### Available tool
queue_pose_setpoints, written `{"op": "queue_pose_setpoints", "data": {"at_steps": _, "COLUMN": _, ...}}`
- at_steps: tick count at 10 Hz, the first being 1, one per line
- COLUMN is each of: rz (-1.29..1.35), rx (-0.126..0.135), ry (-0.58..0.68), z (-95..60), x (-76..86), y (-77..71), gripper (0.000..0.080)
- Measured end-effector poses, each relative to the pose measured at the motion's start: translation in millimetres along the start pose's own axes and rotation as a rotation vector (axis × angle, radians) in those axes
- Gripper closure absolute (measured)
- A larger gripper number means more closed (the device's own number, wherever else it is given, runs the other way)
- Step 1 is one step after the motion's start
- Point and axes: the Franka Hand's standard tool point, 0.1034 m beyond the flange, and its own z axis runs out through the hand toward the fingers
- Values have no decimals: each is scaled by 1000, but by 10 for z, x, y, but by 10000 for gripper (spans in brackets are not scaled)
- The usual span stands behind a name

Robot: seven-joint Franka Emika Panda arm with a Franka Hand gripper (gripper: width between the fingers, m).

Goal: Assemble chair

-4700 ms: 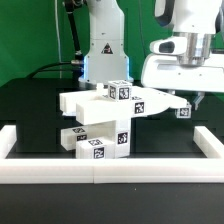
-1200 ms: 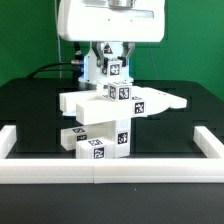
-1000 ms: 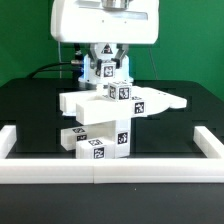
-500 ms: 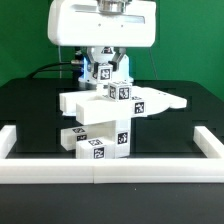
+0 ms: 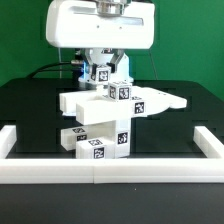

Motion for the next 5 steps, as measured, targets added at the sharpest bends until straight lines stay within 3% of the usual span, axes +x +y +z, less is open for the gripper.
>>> {"op": "queue_pose_setpoints", "data": {"at_steps": 5, "rz": -2, "rx": -6, "ry": -1, "z": 26, "x": 6, "y": 5, "gripper": 509}}
